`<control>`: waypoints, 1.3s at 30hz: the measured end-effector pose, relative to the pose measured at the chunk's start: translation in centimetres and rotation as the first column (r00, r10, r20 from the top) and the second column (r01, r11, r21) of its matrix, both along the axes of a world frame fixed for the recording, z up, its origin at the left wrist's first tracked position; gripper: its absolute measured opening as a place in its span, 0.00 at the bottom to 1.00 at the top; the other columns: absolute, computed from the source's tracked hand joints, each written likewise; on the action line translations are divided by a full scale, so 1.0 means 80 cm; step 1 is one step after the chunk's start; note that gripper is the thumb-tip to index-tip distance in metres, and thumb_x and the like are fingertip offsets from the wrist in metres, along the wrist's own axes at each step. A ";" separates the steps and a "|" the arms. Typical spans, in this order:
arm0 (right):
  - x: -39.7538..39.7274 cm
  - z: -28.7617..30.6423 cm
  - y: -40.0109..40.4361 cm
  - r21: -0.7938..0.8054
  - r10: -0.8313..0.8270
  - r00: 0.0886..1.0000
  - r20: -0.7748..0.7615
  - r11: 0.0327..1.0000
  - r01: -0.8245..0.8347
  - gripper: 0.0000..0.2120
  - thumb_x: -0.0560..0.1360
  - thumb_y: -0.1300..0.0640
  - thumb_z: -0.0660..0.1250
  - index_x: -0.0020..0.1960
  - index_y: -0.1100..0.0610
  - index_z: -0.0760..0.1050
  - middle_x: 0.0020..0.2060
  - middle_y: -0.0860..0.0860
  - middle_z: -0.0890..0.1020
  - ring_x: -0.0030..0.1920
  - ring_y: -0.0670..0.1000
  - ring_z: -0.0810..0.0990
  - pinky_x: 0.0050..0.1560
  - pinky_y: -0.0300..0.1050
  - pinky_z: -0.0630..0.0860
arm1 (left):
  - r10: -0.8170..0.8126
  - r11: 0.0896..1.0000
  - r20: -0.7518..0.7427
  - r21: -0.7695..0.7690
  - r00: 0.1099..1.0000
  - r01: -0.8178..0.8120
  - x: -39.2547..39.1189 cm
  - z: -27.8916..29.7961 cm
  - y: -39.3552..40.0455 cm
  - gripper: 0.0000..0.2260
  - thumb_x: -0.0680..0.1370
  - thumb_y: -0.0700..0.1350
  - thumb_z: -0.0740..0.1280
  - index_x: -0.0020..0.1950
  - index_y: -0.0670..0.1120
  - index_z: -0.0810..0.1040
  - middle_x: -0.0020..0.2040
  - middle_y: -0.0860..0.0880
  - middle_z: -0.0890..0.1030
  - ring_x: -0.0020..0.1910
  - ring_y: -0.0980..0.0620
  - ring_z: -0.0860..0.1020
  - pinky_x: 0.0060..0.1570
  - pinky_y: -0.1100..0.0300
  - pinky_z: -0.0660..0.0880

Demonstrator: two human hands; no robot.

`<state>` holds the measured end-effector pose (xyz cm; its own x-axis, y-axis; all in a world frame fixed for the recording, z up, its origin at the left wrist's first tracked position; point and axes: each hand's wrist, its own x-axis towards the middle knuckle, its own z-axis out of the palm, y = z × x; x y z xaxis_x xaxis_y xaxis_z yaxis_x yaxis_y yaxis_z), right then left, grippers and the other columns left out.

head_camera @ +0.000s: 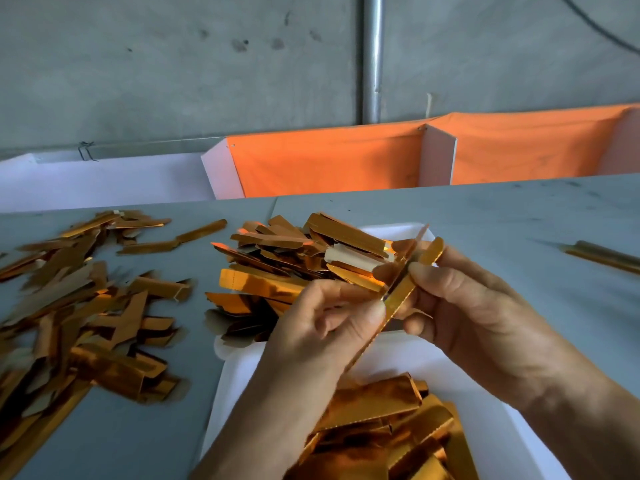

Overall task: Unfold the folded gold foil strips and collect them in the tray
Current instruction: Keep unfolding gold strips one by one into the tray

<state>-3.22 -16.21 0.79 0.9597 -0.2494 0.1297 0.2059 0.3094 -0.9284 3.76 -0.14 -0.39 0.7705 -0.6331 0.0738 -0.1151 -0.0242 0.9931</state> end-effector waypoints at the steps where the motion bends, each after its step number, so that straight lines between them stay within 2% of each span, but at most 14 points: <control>1: 0.000 0.000 -0.003 0.022 0.024 1.000 0.006 0.999 -0.024 0.18 0.66 0.60 0.73 0.56 0.60 0.78 0.48 0.59 0.83 0.36 0.49 0.78 0.32 0.38 0.76 | -0.060 0.998 -0.105 -0.044 0.993 0.055 0.002 0.001 0.002 0.16 0.63 0.62 0.71 0.48 0.58 0.80 0.51 0.55 0.83 0.52 0.55 0.81 0.54 0.54 0.77; 4: 0.001 -0.002 -0.010 0.045 0.078 0.997 0.015 0.996 -0.079 0.17 0.69 0.56 0.67 0.57 0.59 0.79 0.51 0.63 0.80 0.39 0.51 0.75 0.34 0.38 0.76 | -0.240 0.963 -0.238 -0.183 0.941 0.199 0.002 0.005 0.006 0.10 0.69 0.53 0.70 0.48 0.52 0.81 0.51 0.46 0.84 0.50 0.48 0.83 0.45 0.58 0.79; 7: 0.002 -0.003 -0.011 0.063 0.086 0.996 0.006 0.994 -0.086 0.14 0.70 0.58 0.69 0.55 0.59 0.80 0.47 0.63 0.74 0.38 0.51 0.75 0.34 0.39 0.76 | -0.255 0.950 -0.266 -0.250 0.930 0.190 0.004 0.006 0.007 0.08 0.69 0.48 0.70 0.47 0.49 0.82 0.48 0.44 0.84 0.46 0.47 0.83 0.41 0.59 0.78; 9: 0.002 -0.006 -0.008 0.059 0.003 1.000 -0.013 0.998 -0.003 0.16 0.67 0.59 0.74 0.55 0.58 0.79 0.42 0.59 0.78 0.38 0.50 0.78 0.33 0.40 0.76 | -0.206 0.959 -0.233 -0.242 0.950 0.148 0.005 0.003 0.007 0.08 0.68 0.46 0.72 0.46 0.49 0.82 0.46 0.46 0.83 0.43 0.49 0.82 0.40 0.57 0.78; 11: 0.001 -0.007 -0.002 -0.098 -0.184 0.983 -0.007 0.978 0.182 0.17 0.65 0.53 0.73 0.52 0.56 0.77 0.40 0.53 0.81 0.37 0.50 0.81 0.34 0.39 0.77 | -0.134 0.975 -0.144 -0.197 0.980 0.104 0.004 0.001 0.005 0.06 0.70 0.47 0.74 0.45 0.50 0.82 0.43 0.50 0.83 0.43 0.52 0.82 0.41 0.56 0.78; 14: -0.002 -0.001 0.009 -0.389 -0.400 0.905 0.145 0.818 0.423 0.13 0.63 0.50 0.70 0.46 0.51 0.75 0.37 0.53 0.77 0.36 0.49 0.81 0.33 0.39 0.79 | -0.013 0.989 0.003 -0.150 1.000 0.013 0.000 0.000 0.001 0.05 0.70 0.46 0.71 0.45 0.51 0.81 0.43 0.53 0.83 0.43 0.56 0.82 0.39 0.65 0.77; 18: -0.008 0.003 0.022 -0.681 -0.368 0.903 0.221 0.604 0.414 0.15 0.61 0.39 0.66 0.45 0.44 0.77 0.39 0.45 0.77 0.41 0.48 0.80 0.41 0.45 0.80 | 0.082 0.994 0.212 -0.091 0.974 -0.064 -0.002 -0.002 -0.003 0.08 0.74 0.42 0.69 0.46 0.56 0.79 0.44 0.55 0.83 0.45 0.57 0.82 0.42 0.65 0.78; 21: -0.006 0.002 0.032 -0.759 -0.407 0.882 0.238 0.489 0.430 0.17 0.61 0.37 0.67 0.44 0.46 0.75 0.37 0.42 0.78 0.40 0.42 0.80 0.37 0.31 0.76 | 0.130 0.991 0.317 -0.051 0.939 -0.120 -0.005 -0.003 -0.005 0.12 0.73 0.42 0.70 0.49 0.59 0.77 0.45 0.57 0.82 0.47 0.57 0.81 0.45 0.61 0.79; 24: -0.001 -0.001 0.037 -0.800 -0.493 0.833 0.250 0.380 0.464 0.15 0.61 0.44 0.73 0.42 0.47 0.71 0.33 0.41 0.79 0.41 0.37 0.78 0.35 0.23 0.69 | 0.140 0.985 0.467 0.023 0.873 -0.170 -0.012 -0.004 -0.010 0.14 0.74 0.43 0.70 0.51 0.62 0.74 0.47 0.59 0.80 0.48 0.60 0.79 0.44 0.68 0.77; 28: 0.001 -0.006 0.038 -0.795 -0.503 0.805 0.315 0.323 0.513 0.16 0.65 0.54 0.75 0.43 0.45 0.68 0.32 0.41 0.79 0.39 0.37 0.78 0.37 0.23 0.70 | 0.165 0.971 0.569 0.052 0.806 -0.235 -0.019 -0.003 -0.014 0.16 0.73 0.44 0.71 0.54 0.63 0.72 0.48 0.61 0.77 0.49 0.63 0.76 0.45 0.73 0.73; 31: 0.001 -0.008 0.036 -0.835 -0.435 0.823 0.365 0.238 0.496 0.10 0.67 0.63 0.75 0.44 0.52 0.77 0.34 0.44 0.79 0.33 0.44 0.79 0.38 0.29 0.74 | 0.155 0.967 0.597 0.070 0.787 -0.244 -0.020 -0.002 -0.016 0.17 0.74 0.44 0.70 0.54 0.64 0.72 0.48 0.62 0.75 0.50 0.64 0.75 0.48 0.74 0.73; 35: 0.003 -0.010 0.035 -0.858 -0.433 0.813 0.389 0.152 0.491 0.09 0.66 0.66 0.76 0.42 0.56 0.80 0.34 0.47 0.80 0.31 0.46 0.79 0.39 0.39 0.75 | 0.151 0.963 0.602 0.089 0.784 -0.254 -0.019 -0.001 -0.017 0.18 0.74 0.43 0.70 0.53 0.66 0.71 0.49 0.63 0.76 0.51 0.63 0.76 0.50 0.72 0.74; 37: 0.003 -0.009 0.035 -0.862 -0.444 0.817 0.368 0.166 0.479 0.08 0.67 0.66 0.75 0.39 0.55 0.80 0.32 0.46 0.80 0.30 0.44 0.78 0.39 0.35 0.75 | 0.146 0.961 0.599 0.102 0.787 -0.256 -0.020 -0.001 -0.017 0.19 0.74 0.44 0.70 0.52 0.67 0.71 0.49 0.63 0.76 0.51 0.63 0.76 0.50 0.73 0.73; 39: 0.001 -0.005 0.034 -0.854 -0.470 0.841 0.267 0.290 0.433 0.08 0.69 0.63 0.73 0.37 0.51 0.78 0.29 0.44 0.80 0.32 0.44 0.79 0.36 0.29 0.73 | 0.149 0.960 0.591 0.106 0.792 -0.260 -0.020 0.000 -0.017 0.20 0.74 0.44 0.70 0.50 0.69 0.70 0.48 0.63 0.76 0.51 0.63 0.75 0.49 0.75 0.72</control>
